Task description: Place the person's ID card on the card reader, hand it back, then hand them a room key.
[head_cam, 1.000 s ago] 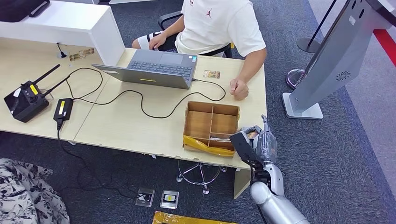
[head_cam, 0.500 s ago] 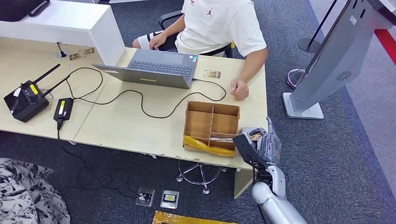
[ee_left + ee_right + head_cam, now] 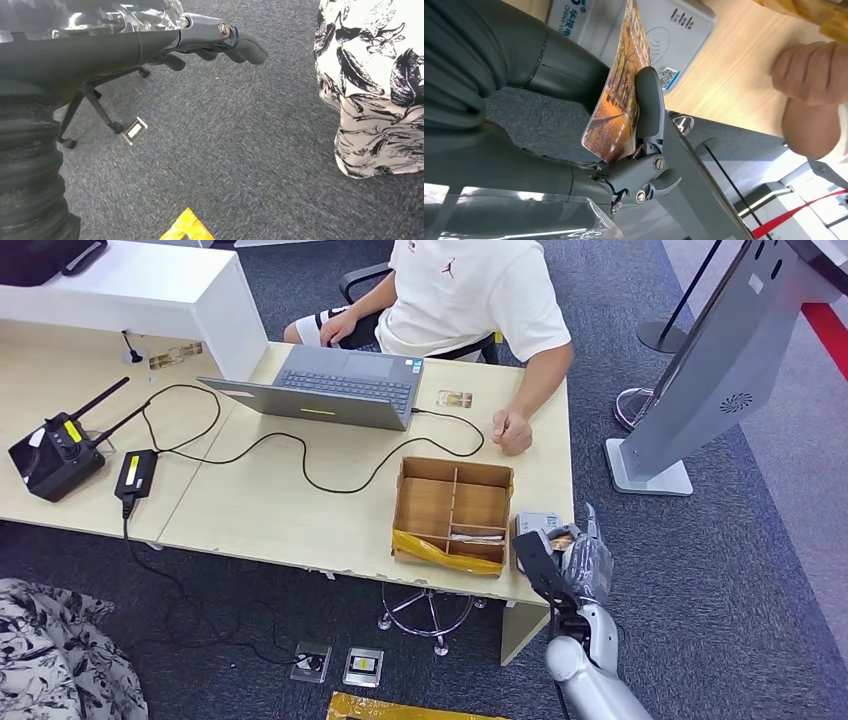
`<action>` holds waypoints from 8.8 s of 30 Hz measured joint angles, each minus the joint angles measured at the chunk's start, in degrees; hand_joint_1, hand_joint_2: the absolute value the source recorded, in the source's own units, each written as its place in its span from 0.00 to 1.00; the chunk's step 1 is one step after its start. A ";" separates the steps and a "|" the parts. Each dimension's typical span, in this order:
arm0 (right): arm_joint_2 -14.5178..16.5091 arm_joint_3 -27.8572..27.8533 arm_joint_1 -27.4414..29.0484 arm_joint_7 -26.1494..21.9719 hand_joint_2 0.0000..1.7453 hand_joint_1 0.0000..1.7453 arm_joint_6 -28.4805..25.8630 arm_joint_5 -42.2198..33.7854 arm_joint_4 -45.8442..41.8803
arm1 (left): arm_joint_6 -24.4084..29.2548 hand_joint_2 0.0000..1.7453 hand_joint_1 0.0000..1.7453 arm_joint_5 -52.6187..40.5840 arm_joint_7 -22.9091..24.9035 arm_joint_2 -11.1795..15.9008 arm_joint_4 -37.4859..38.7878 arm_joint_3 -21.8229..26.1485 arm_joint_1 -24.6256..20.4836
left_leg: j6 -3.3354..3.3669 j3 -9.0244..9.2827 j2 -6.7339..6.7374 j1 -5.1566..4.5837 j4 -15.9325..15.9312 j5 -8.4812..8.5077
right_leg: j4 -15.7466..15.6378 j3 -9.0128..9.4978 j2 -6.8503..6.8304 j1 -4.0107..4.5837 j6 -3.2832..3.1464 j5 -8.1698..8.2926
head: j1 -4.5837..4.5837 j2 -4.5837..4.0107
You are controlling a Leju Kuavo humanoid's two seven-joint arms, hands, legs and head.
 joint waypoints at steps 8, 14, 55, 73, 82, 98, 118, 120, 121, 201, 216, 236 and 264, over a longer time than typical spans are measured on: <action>0.06 -1.12 0.47 0.06 1.00 1.00 0.00 -0.05 0.68 | 0.00 1.00 0.00 -0.12 -0.01 -0.04 -0.01 0.01 0.00 | 0.00 0.00 0.00 0.00 0.00 0.00 | 0.00 0.00 0.00 0.00 0.00 0.00 | -0.01 0.00; 0.34 -1.93 0.77 0.10 1.00 1.00 0.00 -0.63 1.52 | 0.00 1.00 0.00 -2.49 2.62 -0.04 -0.47 0.00 0.00 | 0.00 0.00 0.00 0.00 0.00 0.00 | 0.00 0.00 0.01 0.00 0.00 0.00 | -0.01 0.00; 8.93 -13.05 2.42 -23.82 1.00 1.00 -0.09 8.13 -7.10 | 0.00 1.00 0.00 -12.60 8.41 -0.40 -2.40 0.00 -0.54 | 0.00 0.08 0.00 0.02 0.00 0.01 | 0.03 0.07 -0.02 0.03 -0.01 0.00 | 0.01 0.00; 17.99 -19.29 7.96 -28.90 1.00 1.00 -0.03 18.55 -43.32 | 0.00 1.00 0.00 -9.13 2.69 -0.54 -2.09 0.02 -0.46 | -0.01 0.06 0.06 0.01 0.00 0.01 | 0.02 0.08 0.03 0.01 -0.01 0.01 | 0.02 0.00; 15.90 -11.91 -0.87 -7.78 1.00 1.00 0.07 25.94 -39.69 | 0.00 1.00 0.00 -5.43 -3.98 -0.74 -1.05 0.01 -0.51 | -0.02 0.03 0.05 0.01 -0.01 0.04 | 0.04 0.08 0.01 0.01 -0.01 0.02 | 0.02 0.00; 11.19 4.65 -20.60 12.51 1.00 1.00 4.20 32.84 -8.83 | 0.00 1.00 0.00 3.00 -12.66 -0.86 3.19 0.02 -0.46 | -0.02 -0.08 -0.10 0.01 -0.01 0.05 | 0.03 0.01 -0.15 0.01 -0.01 0.01 | 0.01 0.00; 9.85 11.14 -25.67 17.49 1.00 0.00 5.17 31.43 9.80 | 0.00 1.00 0.00 11.85 -20.21 1.08 9.29 0.02 -0.20 | 0.00 -0.10 -0.12 0.01 0.00 0.09 | 0.03 -0.04 -0.13 0.01 -0.01 0.02 | 0.01 0.00; 9.82 11.50 -25.83 17.57 1.00 0.00 5.18 31.58 10.43 | 0.00 1.00 0.00 12.00 -20.37 1.31 9.70 0.02 -0.20 | 0.00 -0.10 -0.12 0.01 0.00 0.09 | 0.03 -0.04 -0.13 0.01 -0.01 0.02 | 0.00 0.00; 9.80 11.71 -25.93 17.62 1.00 0.00 5.20 31.65 10.71 | 0.00 1.00 0.00 12.07 -20.39 1.40 9.89 0.02 -0.20 | 0.00 -0.10 -0.12 0.01 0.00 0.09 | 0.03 -0.04 -0.13 0.01 -0.01 0.02 | 0.02 0.00; -3.15 25.84 -0.42 18.12 1.00 0.00 23.04 44.97 -30.09 | -0.02 1.00 0.00 -3.50 -0.62 -0.59 -0.66 0.02 -0.56 | -0.01 -0.06 0.01 0.01 -0.01 0.01 | 0.01 0.00 -0.01 0.01 -0.01 0.01 | 0.01 0.00; -1.39 26.79 -2.93 20.49 1.00 0.00 22.67 48.57 -24.20 | -0.02 1.00 0.00 -2.61 -0.19 -0.61 0.11 0.04 -0.18 | -0.01 -0.05 -0.02 0.01 -0.01 0.01 | 0.01 -0.01 -0.02 0.02 -0.01 0.01 | 0.01 0.00; 2.70 26.49 -3.35 18.15 1.00 0.00 22.82 47.48 -16.85 | -0.02 1.00 0.00 -10.70 7.40 -0.61 0.02 0.04 -0.30 | -0.01 -0.04 -0.01 0.01 -0.01 0.01 | 0.01 0.00 -0.01 0.02 -0.01 0.01 | 0.02 0.00; 3.86 25.02 -3.88 18.22 1.00 0.00 23.48 46.50 -13.35 | -0.02 1.00 0.00 -14.99 10.21 -0.56 -0.33 0.00 -0.81 | -0.01 0.00 0.00 0.01 -0.01 0.01 | 0.01 0.00 0.01 0.02 -0.01 0.01 | 0.01 0.00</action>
